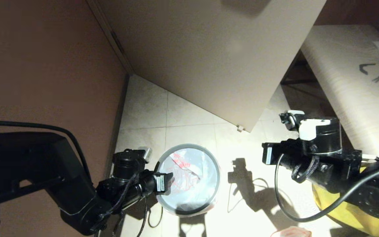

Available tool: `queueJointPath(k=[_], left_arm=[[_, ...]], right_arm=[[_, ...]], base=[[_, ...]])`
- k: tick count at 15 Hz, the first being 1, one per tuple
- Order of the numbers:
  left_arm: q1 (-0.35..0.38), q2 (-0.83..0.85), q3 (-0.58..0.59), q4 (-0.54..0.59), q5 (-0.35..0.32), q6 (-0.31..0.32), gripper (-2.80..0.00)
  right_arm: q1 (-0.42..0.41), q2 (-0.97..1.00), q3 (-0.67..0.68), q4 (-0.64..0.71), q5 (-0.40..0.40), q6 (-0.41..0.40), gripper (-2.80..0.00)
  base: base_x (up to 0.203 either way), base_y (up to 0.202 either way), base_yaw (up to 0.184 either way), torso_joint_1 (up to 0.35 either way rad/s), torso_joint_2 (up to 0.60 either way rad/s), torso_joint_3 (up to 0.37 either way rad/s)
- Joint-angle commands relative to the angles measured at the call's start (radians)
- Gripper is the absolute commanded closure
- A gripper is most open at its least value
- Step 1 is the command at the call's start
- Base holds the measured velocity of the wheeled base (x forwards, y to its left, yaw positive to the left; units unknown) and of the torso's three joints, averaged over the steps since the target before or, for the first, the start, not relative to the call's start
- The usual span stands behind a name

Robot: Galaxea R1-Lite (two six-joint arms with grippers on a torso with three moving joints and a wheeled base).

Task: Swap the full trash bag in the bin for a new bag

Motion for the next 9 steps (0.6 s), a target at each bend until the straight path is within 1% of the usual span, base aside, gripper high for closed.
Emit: queueJointPath(k=[1,2,3,4,5,7,8,9], left_arm=[[0.029,-0.006,0.005,-0.039,-0.153,-0.029,0.00],[0.051,-0.001,0.009,-0.055,-0.247,-0.046,0.00],[0.079,0.015,0.012,-0.062,-0.316,-0.055,0.00],[0.108,0.043,0.010,-0.066,-0.373,-0.059,0.00],[0.125,0.072,0.000,-0.067,-0.420,-0.061,0.00],[0.149,0.126,-0.031,-0.069,-0.475,-0.056,0.00],[0.159,0.130,-0.038,-0.069,-0.494,-0.054,0.00],[0.160,0.130,-0.038,-0.069,-0.502,-0.054,0.00]], right_arm=[[0.000,-0.086,-0.002,-0.005,-0.001,0.002,0.00],[0.000,-0.086,-0.002,-0.005,0.000,0.004,0.00],[0.000,-0.084,0.000,-0.005,0.002,0.007,0.00],[0.001,-0.083,-0.001,-0.005,0.006,0.010,0.00],[0.006,-0.080,0.001,-0.005,0.030,0.026,0.00],[0.010,-0.068,-0.002,-0.007,0.113,0.081,0.00],[0.010,-0.061,-0.008,-0.013,0.178,0.113,0.00],[0.010,-0.043,-0.013,-0.034,0.264,0.161,0.00]], base=[[0.000,0.000,0.000,0.000,0.00,0.000],[0.000,0.000,0.000,0.000,0.00,0.000],[0.000,0.000,0.000,0.000,0.00,0.000],[0.000,0.000,0.000,0.000,0.00,0.000],[0.000,0.000,0.000,0.000,0.00,0.000],[0.000,0.000,0.000,0.000,0.00,0.000],[0.000,0.000,0.000,0.000,0.00,0.000],[0.000,0.000,0.000,0.000,0.00,0.000]])
